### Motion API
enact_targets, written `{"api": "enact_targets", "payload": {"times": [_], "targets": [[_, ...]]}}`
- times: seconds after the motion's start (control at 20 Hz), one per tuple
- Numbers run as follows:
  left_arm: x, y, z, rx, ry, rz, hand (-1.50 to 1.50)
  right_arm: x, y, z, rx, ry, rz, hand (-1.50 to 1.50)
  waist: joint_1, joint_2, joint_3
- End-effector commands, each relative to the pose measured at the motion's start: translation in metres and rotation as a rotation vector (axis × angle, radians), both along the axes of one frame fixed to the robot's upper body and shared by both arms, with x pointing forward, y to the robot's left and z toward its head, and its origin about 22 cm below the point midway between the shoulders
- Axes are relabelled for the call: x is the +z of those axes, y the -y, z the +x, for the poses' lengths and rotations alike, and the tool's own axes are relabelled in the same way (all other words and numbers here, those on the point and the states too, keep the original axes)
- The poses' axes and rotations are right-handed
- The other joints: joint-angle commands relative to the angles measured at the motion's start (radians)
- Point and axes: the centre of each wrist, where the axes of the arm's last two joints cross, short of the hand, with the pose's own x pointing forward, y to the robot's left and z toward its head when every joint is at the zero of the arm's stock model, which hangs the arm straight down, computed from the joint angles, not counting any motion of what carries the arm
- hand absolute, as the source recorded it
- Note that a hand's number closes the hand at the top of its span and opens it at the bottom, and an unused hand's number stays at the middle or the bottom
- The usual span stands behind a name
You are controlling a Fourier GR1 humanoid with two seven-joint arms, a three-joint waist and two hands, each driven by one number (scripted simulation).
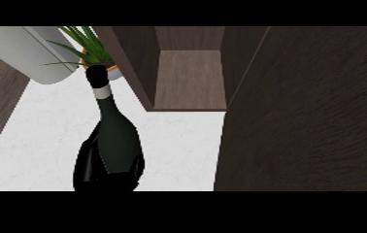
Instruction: Pick up the wine, place it into the cabinet and close the cabinet
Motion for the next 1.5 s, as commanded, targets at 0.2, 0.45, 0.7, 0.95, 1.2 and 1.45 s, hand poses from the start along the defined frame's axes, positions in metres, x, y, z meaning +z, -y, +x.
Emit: {"api": "enact_targets", "payload": {"times": [0.2,0.45,0.7,0.95,1.2,1.45], "targets": [[0.032,0.030,0.031,-0.046,0.013,0.013,1.50,0.012,0.007,-0.015,-0.005,0.047,0.008,-1.50,-0.001,0.001,0.000],[0.028,0.065,0.043,-0.046,-0.018,0.007,1.50,0.005,0.008,-0.026,-0.018,0.041,0.001,-1.50,-0.006,0.001,0.000],[0.036,0.071,0.073,-0.003,-0.016,0.077,1.50,0.016,0.035,0.003,-0.007,0.059,-0.004,-1.50,-0.004,0.002,0.000],[0.028,0.091,0.082,0.053,-0.012,0.168,1.50,0.018,0.031,-0.029,-0.012,0.056,-0.021,-1.50,-0.015,0.001,0.000],[-0.001,0.090,0.103,0.069,-0.049,0.199,1.50,0.011,0.020,-0.012,-0.020,0.063,-0.021,-1.50,-0.011,0.003,-0.001],[-0.018,0.096,0.107,0.065,-0.058,0.222,1.50,0.012,0.039,-0.014,-0.017,0.054,-0.021,-1.50,-0.014,0.003,-0.001]]}}
